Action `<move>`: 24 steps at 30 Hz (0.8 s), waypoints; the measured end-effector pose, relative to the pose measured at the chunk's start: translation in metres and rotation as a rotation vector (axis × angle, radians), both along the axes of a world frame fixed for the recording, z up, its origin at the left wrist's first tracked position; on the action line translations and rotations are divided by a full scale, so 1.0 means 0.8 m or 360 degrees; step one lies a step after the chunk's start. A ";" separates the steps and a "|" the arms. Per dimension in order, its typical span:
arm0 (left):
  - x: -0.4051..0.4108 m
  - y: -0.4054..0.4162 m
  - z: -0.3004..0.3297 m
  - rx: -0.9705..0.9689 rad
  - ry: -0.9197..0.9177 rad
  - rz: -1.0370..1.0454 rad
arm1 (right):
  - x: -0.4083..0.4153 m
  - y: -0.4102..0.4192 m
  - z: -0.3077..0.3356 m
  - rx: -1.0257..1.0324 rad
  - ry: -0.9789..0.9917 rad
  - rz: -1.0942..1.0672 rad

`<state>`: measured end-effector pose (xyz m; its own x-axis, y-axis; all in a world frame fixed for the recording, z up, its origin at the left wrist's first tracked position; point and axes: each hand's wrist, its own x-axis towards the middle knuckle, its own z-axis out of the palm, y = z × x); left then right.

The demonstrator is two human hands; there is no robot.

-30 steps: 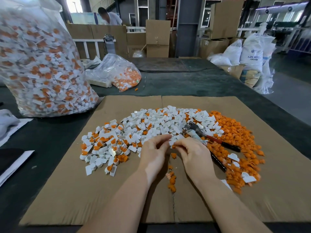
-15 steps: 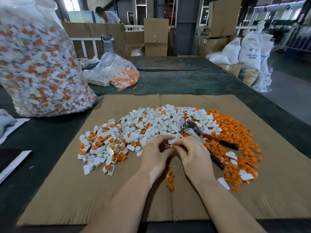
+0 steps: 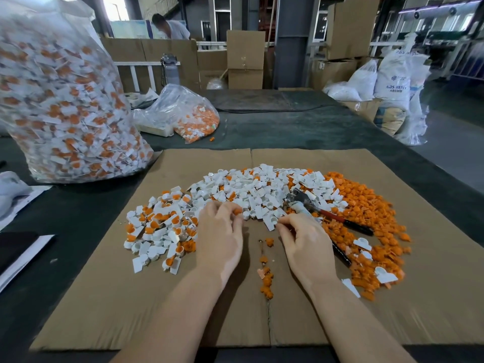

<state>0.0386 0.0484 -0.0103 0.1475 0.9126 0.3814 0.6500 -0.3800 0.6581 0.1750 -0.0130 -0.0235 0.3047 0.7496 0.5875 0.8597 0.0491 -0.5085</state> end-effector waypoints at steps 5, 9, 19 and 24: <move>-0.026 0.022 0.003 0.0137 0.0500 0.0360 | 0.001 0.001 -0.004 -0.0034 0.0004 -0.0083; -0.040 0.032 0.002 0.0021 0.0645 0.0460 | 0.003 0.003 -0.005 -0.0033 -0.0025 -0.0116; 0.011 0.014 0.002 0.0133 0.0544 -0.0033 | 0.002 0.003 -0.004 -0.0064 -0.0067 -0.0154; 0.046 0.013 0.001 0.0047 0.0539 -0.0145 | 0.000 0.002 -0.003 -0.0071 -0.0092 -0.0181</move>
<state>0.0751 0.0589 -0.0096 0.3505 0.8791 0.3230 0.7918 -0.4623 0.3990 0.1752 -0.0114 -0.0258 0.3559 0.7381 0.5732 0.8862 -0.0719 -0.4576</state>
